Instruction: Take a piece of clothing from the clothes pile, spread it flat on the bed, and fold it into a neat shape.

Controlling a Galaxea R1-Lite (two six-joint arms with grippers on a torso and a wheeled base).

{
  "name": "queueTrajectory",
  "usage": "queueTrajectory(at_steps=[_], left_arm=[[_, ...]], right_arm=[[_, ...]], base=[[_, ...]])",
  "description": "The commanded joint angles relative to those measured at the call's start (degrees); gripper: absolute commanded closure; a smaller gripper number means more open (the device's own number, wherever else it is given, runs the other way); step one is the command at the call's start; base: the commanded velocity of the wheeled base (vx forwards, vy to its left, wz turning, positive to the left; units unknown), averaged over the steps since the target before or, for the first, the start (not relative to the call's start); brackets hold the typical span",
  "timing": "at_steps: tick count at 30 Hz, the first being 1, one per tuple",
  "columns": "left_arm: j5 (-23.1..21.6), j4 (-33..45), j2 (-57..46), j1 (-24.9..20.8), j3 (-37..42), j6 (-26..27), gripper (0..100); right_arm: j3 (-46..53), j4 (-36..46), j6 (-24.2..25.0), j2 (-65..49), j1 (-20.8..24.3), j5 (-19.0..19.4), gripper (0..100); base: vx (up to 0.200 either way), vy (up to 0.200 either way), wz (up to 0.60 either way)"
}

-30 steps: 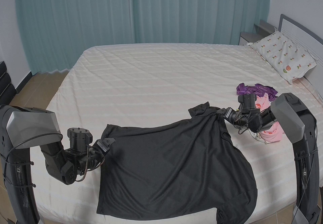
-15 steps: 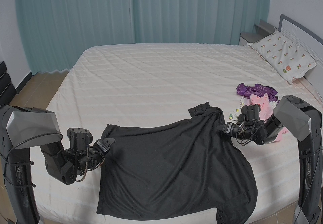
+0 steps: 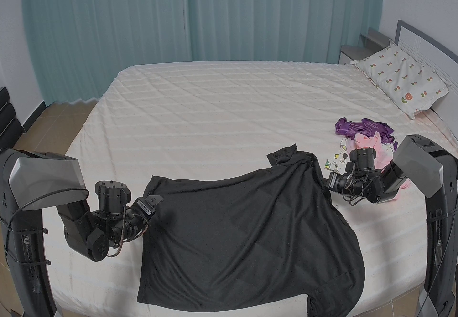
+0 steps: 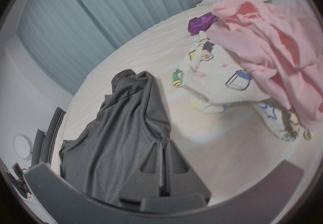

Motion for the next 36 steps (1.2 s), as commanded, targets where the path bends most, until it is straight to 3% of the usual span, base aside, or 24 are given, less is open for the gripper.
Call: queueTrajectory(at_steps=[1, 17, 18, 27, 36], left_arm=[[0.04, -0.02, 0.02, -0.09, 0.03, -0.02, 0], [0.04, -0.02, 0.11, -0.09, 0.03, -0.02, 0], [0.04, -0.02, 0.11, 0.00, -0.06, -0.02, 0], [-0.05, -0.02, 0.02, -0.09, 0.12, -0.02, 0], [0.04, -0.11, -0.51, -1.14, 0.65, 0.07, 0]], right_arm=[[-0.18, -0.31, 0.14, -0.10, -1.44, 0.10, 100], [-1.67, -0.93, 0.05, 0.87, -4.51, 0.45, 100], [-1.85, -1.10, -0.04, 1.66, -4.78, 0.27, 0], [-0.09, -1.19, 1.19, -0.98, -4.95, 0.71, 0], [14.50, -1.28, 4.88, -12.23, -1.96, 3.61, 0]], base=[[0.000, 0.000, 0.00], [0.000, 0.000, 0.00], [0.000, 0.000, 0.00], [0.000, 0.000, 0.00], [-0.022, 0.000, 0.00]])
